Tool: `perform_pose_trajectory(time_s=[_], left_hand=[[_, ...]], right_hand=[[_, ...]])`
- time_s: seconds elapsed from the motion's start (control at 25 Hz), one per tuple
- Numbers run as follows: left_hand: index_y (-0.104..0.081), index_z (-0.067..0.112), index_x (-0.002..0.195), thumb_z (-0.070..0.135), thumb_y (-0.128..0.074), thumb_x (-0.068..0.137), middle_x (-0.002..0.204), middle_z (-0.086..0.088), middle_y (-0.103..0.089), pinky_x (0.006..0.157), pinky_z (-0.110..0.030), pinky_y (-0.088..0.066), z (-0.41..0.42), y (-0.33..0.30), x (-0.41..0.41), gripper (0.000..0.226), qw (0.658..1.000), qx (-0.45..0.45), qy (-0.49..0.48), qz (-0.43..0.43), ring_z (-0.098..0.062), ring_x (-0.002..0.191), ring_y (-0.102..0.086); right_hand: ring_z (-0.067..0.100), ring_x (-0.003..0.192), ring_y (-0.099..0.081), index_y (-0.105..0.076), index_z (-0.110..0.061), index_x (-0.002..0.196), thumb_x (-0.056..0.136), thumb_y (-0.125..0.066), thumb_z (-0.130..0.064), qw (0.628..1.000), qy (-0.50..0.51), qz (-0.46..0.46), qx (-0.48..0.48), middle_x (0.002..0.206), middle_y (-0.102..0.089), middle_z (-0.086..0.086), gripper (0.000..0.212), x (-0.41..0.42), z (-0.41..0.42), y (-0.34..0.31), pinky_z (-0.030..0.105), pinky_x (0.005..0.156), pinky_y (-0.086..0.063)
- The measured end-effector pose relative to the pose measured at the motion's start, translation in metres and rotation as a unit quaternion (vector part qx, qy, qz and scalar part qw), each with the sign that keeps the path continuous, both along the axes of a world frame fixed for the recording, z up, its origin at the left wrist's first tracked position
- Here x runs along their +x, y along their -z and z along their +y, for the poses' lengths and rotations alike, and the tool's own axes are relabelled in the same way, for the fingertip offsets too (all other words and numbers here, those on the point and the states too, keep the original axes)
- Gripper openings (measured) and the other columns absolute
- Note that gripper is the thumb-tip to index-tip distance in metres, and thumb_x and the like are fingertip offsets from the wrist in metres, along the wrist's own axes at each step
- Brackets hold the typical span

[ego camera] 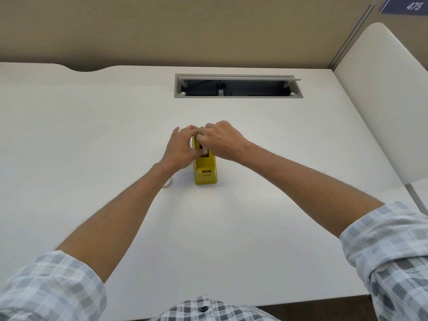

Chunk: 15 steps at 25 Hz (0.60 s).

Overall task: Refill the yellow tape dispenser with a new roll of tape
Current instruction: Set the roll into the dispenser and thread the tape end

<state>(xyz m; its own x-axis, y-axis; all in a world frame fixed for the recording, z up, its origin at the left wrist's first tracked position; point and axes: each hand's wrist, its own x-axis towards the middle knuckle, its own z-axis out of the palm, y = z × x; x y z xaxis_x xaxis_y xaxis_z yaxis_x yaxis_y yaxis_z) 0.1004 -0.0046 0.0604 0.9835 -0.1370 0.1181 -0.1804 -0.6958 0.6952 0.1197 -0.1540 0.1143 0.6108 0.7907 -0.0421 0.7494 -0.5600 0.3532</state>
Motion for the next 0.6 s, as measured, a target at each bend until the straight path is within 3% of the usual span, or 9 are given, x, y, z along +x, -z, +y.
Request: perform_pose_trajectory(time_s=[0.28,0.48,0.6], left_hand=[[-0.066,0.018,0.112,0.025,-0.079,0.074,0.121,0.005,-0.063,0.119,-0.041,-0.013,0.002,0.002,0.002,0.041,1.0,0.003,0.003,0.006,-0.016,0.112,-0.056],[-0.064,0.02,0.112,0.026,-0.08,0.074,0.121,0.005,-0.064,0.119,-0.043,-0.013,0.003,0.002,0.004,0.041,1.0,0.006,0.007,0.007,-0.016,0.111,-0.056],[-0.064,0.021,0.112,0.027,-0.078,0.076,0.115,0.005,-0.065,0.118,-0.044,-0.014,0.003,0.003,0.003,0.039,1.0,-0.001,0.009,0.002,-0.016,0.107,-0.057]], right_hand=[[0.022,0.087,-0.062,-0.051,-0.005,0.12,0.098,-0.056,-0.026,0.999,0.016,0.004,0.037,0.11,-0.058,0.008,0.031,0.003,-0.006,0.013,0.029,0.054,-0.037],[0.02,0.082,-0.062,-0.058,-0.011,0.112,0.097,-0.058,-0.031,0.991,0.061,0.038,0.116,0.101,-0.06,0.003,0.025,0.0,-0.003,0.013,0.031,0.054,-0.044],[0.02,0.08,-0.063,-0.068,-0.016,0.103,0.099,-0.045,-0.03,0.978,0.083,0.055,0.181,0.097,-0.065,-0.001,0.027,-0.003,-0.006,0.01,0.032,0.058,-0.049]])
